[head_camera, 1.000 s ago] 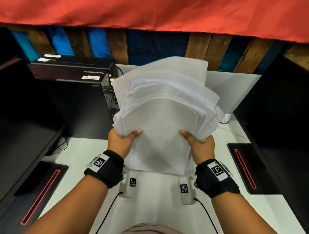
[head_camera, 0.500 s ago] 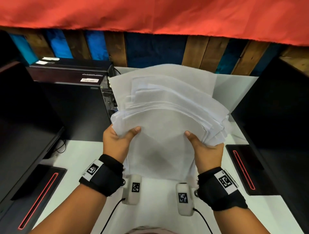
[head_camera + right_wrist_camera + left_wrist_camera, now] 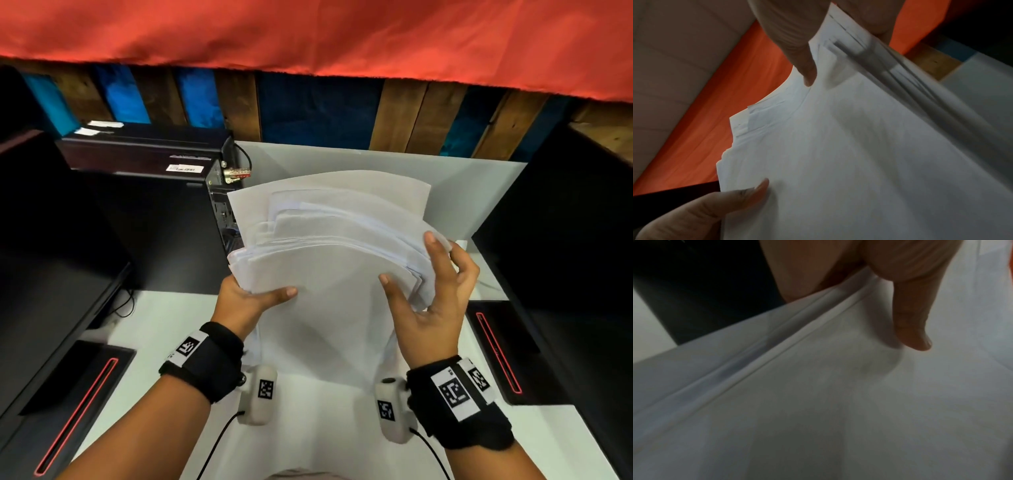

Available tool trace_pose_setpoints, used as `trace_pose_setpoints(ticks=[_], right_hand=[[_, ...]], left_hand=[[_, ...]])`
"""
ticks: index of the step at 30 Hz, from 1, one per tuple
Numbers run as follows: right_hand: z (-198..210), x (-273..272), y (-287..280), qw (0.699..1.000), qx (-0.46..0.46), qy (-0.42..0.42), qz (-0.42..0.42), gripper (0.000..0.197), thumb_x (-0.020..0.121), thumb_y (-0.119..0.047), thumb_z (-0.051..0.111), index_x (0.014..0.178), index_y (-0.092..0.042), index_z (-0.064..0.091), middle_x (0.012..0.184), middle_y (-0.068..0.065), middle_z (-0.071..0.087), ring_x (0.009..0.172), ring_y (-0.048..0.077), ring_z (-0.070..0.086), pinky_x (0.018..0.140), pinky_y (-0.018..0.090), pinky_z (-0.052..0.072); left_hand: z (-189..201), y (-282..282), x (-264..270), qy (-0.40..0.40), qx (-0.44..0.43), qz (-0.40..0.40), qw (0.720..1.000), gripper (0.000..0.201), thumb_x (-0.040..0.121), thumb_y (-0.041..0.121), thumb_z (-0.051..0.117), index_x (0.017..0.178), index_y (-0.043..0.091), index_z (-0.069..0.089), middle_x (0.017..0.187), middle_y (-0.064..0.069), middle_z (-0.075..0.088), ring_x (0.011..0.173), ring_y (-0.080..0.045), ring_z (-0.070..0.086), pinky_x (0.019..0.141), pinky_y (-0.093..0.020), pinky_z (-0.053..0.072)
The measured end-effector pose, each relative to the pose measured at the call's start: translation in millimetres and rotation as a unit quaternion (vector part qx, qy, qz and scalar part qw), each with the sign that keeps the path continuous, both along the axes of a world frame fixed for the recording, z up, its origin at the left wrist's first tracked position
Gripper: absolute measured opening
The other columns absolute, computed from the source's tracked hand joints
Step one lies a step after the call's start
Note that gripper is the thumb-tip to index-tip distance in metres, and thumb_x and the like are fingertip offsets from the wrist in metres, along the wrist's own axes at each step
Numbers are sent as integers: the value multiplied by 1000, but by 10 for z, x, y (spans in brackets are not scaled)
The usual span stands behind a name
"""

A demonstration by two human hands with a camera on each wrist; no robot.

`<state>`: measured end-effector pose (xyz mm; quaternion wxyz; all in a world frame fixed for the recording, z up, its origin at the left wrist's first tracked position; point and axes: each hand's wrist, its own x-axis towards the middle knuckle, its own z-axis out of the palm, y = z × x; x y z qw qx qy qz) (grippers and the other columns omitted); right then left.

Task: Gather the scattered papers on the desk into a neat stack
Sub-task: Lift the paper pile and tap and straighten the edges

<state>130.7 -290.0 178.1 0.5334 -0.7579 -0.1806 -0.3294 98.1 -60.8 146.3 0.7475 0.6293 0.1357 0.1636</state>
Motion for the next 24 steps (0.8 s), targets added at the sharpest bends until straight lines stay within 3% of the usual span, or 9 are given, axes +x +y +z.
trace_pose_setpoints(ticks=[2,5,8,10,12,15,20,24], right_hand=[[52,10,-28,999,-33,-30,-11,63,74,-3,77,127,-20,47,133,11,30,124,-13,31,101,5,31],[102,42,-74,998,-62,-27,-2,48,77,-10,78,121,-19,61,135,3,30,127,4,38,103,24,43],[175,26,-100,987,-132,-50,-72,45,75,-22,81,116,-15,66,134,13,36,128,11,36,105,23,38],[277,-29,-59,962,-184,-111,-166,40,77,-31,78,113,-16,70,132,15,38,124,29,39,102,43,40],[352,-100,36,941,-210,-175,-199,30,80,-29,73,106,-16,73,123,12,47,114,34,46,92,53,42],[395,-186,228,952,-236,-171,-98,26,81,-18,69,107,-12,72,109,10,64,102,32,59,89,48,43],[434,-160,439,945,-319,-52,-36,51,85,-36,62,130,-13,55,120,7,57,116,24,52,110,49,30],[497,-161,516,944,-327,-45,-12,50,85,-37,62,129,-15,57,112,9,54,109,22,47,102,50,38]], left_hand=[[-33,41,-5,17,-6,-21,1000,51,61,-13,79,103,13,67,102,-6,73,86,-9,71,70,-21,58],[-93,66,-25,37,-4,-45,998,60,60,-13,80,112,10,64,106,-8,72,94,-13,70,73,-22,57],[-163,67,-37,43,-13,-44,998,57,61,-15,78,108,15,65,103,-6,73,93,-13,70,71,-22,57],[-190,56,-40,40,-18,-40,998,55,62,-16,77,104,18,66,101,-4,73,91,-13,71,71,-22,57],[-201,50,-44,37,-15,-40,998,54,62,-16,77,103,19,67,98,-2,74,91,-12,71,72,-22,57],[-193,52,-58,34,-7,-46,998,54,63,-16,77,101,20,67,94,2,75,89,-9,71,73,-21,57],[-186,58,-85,36,-1,-53,998,55,62,-14,78,109,14,66,104,-6,73,94,-14,70,77,-26,58],[-199,79,-115,33,-10,-56,998,59,62,-13,79,115,7,63,109,-11,71,101,-22,68,86,-36,57]])
